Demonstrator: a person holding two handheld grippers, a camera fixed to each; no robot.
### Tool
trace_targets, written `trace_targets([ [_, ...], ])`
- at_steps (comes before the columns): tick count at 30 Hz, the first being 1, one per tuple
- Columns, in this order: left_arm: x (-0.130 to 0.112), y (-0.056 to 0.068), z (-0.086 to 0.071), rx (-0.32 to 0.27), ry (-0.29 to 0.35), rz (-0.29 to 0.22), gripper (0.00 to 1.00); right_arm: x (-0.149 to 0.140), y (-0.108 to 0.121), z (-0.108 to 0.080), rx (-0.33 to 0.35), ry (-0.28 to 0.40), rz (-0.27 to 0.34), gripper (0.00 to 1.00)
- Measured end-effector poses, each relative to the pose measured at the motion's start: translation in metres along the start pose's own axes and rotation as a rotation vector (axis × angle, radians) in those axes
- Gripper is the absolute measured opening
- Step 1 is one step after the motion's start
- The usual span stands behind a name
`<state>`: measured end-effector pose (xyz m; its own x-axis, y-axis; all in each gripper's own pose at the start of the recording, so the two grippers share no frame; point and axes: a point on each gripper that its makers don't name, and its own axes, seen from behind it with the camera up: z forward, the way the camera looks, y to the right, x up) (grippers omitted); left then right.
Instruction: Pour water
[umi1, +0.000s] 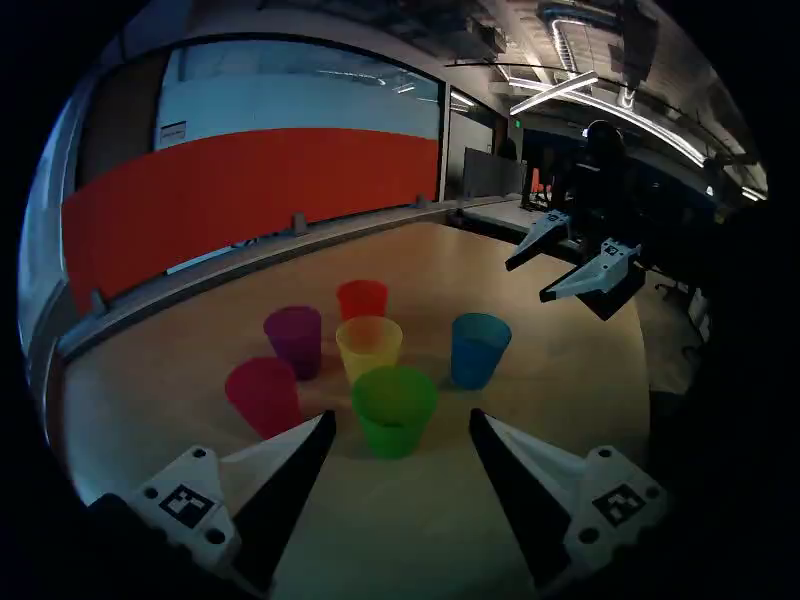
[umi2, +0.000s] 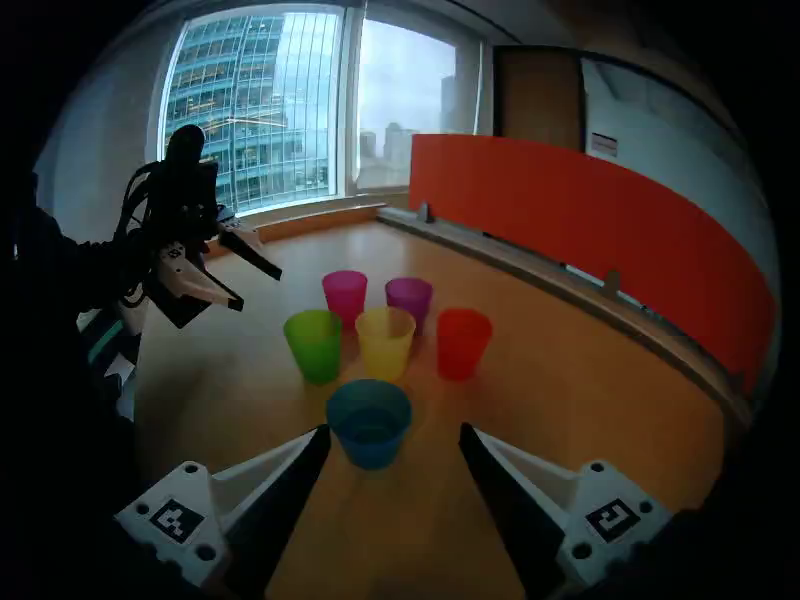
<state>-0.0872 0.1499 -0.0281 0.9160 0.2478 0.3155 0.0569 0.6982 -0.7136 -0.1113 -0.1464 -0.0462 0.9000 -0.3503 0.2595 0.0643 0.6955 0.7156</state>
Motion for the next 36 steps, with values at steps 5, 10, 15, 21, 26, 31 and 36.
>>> trace_targets([
  [5, -0.004, -0.001, 0.002, 0.007, -0.007, 0.007, 0.99, -0.003, -0.001, 0.004, 0.005, -0.002, 0.006, 1.00],
  [10, -0.008, -0.001, 0.004, 0.009, -0.017, 0.014, 0.99, -0.007, -0.003, 0.011, 0.012, -0.007, 0.012, 1.00],
  [15, -0.012, -0.001, 0.005, 0.007, -0.026, 0.011, 0.99, -0.011, -0.006, 0.019, 0.020, -0.018, 0.008, 1.00],
  [21, -0.015, -0.001, 0.007, 0.004, -0.035, 0.006, 0.99, -0.017, -0.012, 0.031, 0.031, -0.035, -0.002, 1.00],
  [26, -0.019, -0.001, 0.008, 0.004, -0.044, 0.012, 0.99, -0.024, -0.016, 0.042, 0.039, -0.047, -0.013, 1.00],
  [31, -0.022, 0.000, 0.010, 0.002, -0.053, 0.017, 0.99, -0.029, -0.018, 0.052, 0.044, -0.061, -0.014, 1.00],
  [36, -0.022, 0.000, 0.011, 0.001, -0.054, 0.018, 0.99, -0.032, -0.019, 0.063, 0.048, -0.069, -0.025, 1.00],
])
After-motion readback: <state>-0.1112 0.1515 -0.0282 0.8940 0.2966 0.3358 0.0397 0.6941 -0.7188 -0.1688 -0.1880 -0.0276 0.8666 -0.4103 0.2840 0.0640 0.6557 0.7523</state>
